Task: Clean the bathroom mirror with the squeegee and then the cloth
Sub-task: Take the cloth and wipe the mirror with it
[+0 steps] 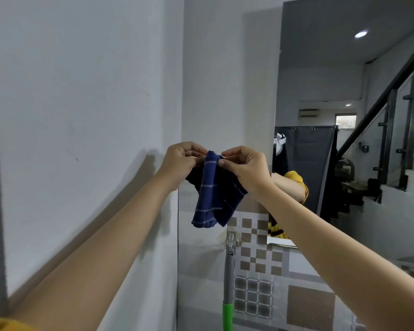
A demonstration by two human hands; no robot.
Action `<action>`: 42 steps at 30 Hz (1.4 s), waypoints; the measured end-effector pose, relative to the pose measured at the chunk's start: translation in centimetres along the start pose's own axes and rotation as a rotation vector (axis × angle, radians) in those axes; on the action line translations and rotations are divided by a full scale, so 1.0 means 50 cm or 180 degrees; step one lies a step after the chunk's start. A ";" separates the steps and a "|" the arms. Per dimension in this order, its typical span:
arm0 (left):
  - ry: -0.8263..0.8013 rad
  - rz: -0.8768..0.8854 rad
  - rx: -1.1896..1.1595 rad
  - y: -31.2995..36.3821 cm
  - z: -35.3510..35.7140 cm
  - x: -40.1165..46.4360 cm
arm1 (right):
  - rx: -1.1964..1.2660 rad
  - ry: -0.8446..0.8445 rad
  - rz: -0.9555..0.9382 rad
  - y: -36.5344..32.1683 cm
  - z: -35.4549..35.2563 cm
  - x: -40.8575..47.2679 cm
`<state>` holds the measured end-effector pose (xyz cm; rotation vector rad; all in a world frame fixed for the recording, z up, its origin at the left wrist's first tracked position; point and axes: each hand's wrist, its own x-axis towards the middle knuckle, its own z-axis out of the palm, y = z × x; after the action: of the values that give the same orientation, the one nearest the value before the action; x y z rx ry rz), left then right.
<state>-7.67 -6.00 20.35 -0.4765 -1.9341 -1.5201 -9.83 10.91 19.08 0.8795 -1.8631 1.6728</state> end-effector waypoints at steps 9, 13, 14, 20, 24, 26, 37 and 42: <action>-0.0914 -0.0177 0.0412 0.121 0.033 -0.071 | 0.0718 0.0556 0.0368 -0.054 -0.055 -0.072; -0.1053 0.0179 0.0657 0.165 0.071 -0.100 | 0.0608 0.0752 0.0281 -0.070 -0.085 -0.088; -0.0992 0.0244 0.0692 0.171 0.083 -0.105 | 0.0605 0.0802 0.0266 -0.074 -0.092 -0.092; -0.0663 0.0553 0.0889 0.192 0.140 -0.122 | 0.0610 0.0886 0.0108 -0.086 -0.144 -0.108; -0.0712 0.0463 0.0678 0.205 0.161 -0.124 | 0.0230 0.0805 -0.0121 -0.089 -0.193 -0.121; -0.0751 0.0394 0.0595 0.214 0.176 -0.126 | 0.0008 0.0666 -0.0150 -0.082 -0.218 -0.126; -0.1572 -0.0020 0.0000 0.276 0.266 -0.118 | 0.0174 -0.0384 -0.0043 -0.098 -0.384 -0.179; -0.1326 0.0129 -0.0106 0.277 0.344 -0.109 | 0.0683 -0.1010 0.0632 -0.134 -0.482 -0.189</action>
<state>0.72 14.75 24.43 -0.9004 -2.1925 -1.5179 -0.09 35.82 20.05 1.1348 -2.0606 1.9778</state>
